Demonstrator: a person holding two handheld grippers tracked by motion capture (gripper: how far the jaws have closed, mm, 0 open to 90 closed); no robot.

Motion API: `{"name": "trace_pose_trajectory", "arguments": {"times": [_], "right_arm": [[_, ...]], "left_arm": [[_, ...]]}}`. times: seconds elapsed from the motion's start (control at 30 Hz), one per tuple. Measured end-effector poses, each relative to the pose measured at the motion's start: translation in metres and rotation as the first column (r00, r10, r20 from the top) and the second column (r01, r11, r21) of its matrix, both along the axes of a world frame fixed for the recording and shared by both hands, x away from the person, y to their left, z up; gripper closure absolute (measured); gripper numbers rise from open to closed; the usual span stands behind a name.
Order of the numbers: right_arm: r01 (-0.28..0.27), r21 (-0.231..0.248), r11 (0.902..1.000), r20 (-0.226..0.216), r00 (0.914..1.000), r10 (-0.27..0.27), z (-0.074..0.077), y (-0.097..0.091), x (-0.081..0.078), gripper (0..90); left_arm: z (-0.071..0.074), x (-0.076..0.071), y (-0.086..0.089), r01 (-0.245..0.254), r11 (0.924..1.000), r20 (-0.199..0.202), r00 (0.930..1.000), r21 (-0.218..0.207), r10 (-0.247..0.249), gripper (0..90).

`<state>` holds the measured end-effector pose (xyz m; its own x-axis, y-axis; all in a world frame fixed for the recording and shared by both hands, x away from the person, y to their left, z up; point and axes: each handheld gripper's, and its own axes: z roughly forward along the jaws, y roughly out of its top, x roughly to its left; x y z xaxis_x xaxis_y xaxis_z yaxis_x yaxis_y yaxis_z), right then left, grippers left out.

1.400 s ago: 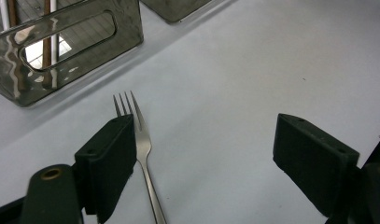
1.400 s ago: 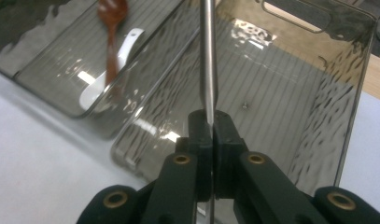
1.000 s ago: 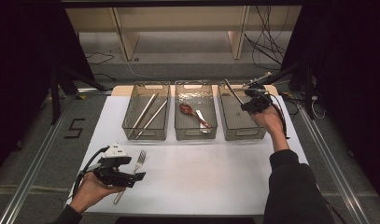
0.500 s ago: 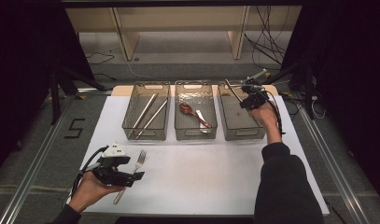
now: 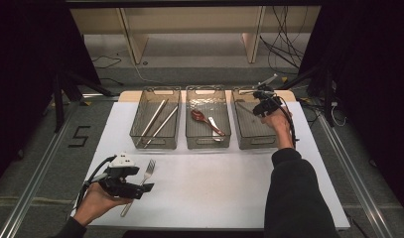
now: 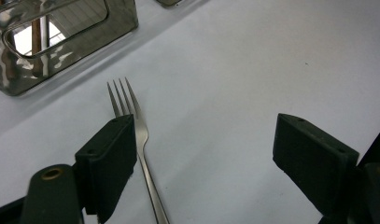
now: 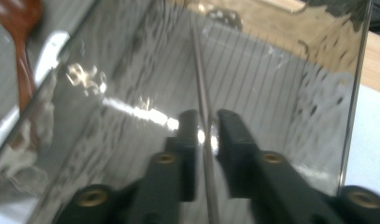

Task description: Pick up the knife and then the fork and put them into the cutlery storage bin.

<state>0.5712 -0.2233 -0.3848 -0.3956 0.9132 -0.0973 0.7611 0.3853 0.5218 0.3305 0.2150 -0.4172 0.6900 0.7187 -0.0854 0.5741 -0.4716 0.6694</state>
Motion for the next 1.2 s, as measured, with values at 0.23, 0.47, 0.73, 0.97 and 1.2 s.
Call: {"name": "trace_pose_trajectory", "arguments": {"times": [0.23, 0.47, 0.73, 0.97, 1.2], "right_arm": [[-0.041, 0.016, 0.9990, 0.018, 0.9990, 0.040, 0.013, 0.001, -0.007, 58.4], [-0.092, 0.087, 0.9920, 0.045, 0.9951, 0.088, 0.020, 0.007, -0.026, 42.5], [-0.146, 0.156, 0.9769, 0.170, 0.9782, 0.119, 0.025, 0.012, -0.067, 37.2], [-0.182, 0.231, 0.9558, 0.222, 0.9663, 0.131, 0.023, 0.007, -0.108, 33.9], [-0.200, 0.285, 0.9373, 0.253, 0.9590, 0.128, 0.021, -0.001, -0.139, 31.4]], "left_arm": [[0.000, 0.000, 0.001, -0.006, 1.0000, 0.000, 1.0000, 0.002, 0.006, 21.0], [0.000, 0.000, 0.001, -0.011, 0.9999, -0.001, 0.9999, 0.006, 0.011, 20.9], [-0.002, 0.002, 0.001, -0.024, 0.9996, -0.017, 0.9996, 0.016, 0.024, 20.7], [-0.003, 0.004, 0.002, -0.045, 0.9987, -0.034, 0.9983, 0.022, 0.046, 20.7], [-0.004, 0.005, 0.003, -0.054, 0.9982, -0.043, 0.9975, 0.024, 0.055, 20.7]]}}
